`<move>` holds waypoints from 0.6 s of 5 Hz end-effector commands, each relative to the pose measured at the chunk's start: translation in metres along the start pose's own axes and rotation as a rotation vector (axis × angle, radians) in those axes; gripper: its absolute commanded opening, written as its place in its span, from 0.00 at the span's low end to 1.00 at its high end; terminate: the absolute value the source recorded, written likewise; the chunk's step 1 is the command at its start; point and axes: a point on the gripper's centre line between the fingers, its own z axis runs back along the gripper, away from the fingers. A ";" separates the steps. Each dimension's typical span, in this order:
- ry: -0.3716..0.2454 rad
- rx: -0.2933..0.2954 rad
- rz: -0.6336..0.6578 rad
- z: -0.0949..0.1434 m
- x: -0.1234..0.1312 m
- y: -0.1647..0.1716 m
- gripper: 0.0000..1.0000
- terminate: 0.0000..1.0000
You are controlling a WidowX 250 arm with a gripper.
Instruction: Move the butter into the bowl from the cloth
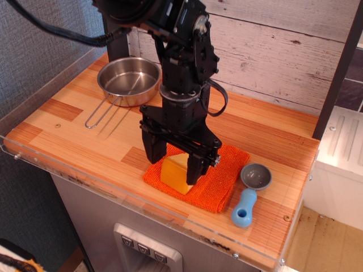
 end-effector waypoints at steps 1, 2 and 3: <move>0.006 0.043 0.011 -0.006 0.004 0.004 1.00 0.00; -0.008 0.070 0.002 -0.008 0.005 0.002 0.00 0.00; -0.062 0.067 0.011 0.010 0.009 0.000 0.00 0.00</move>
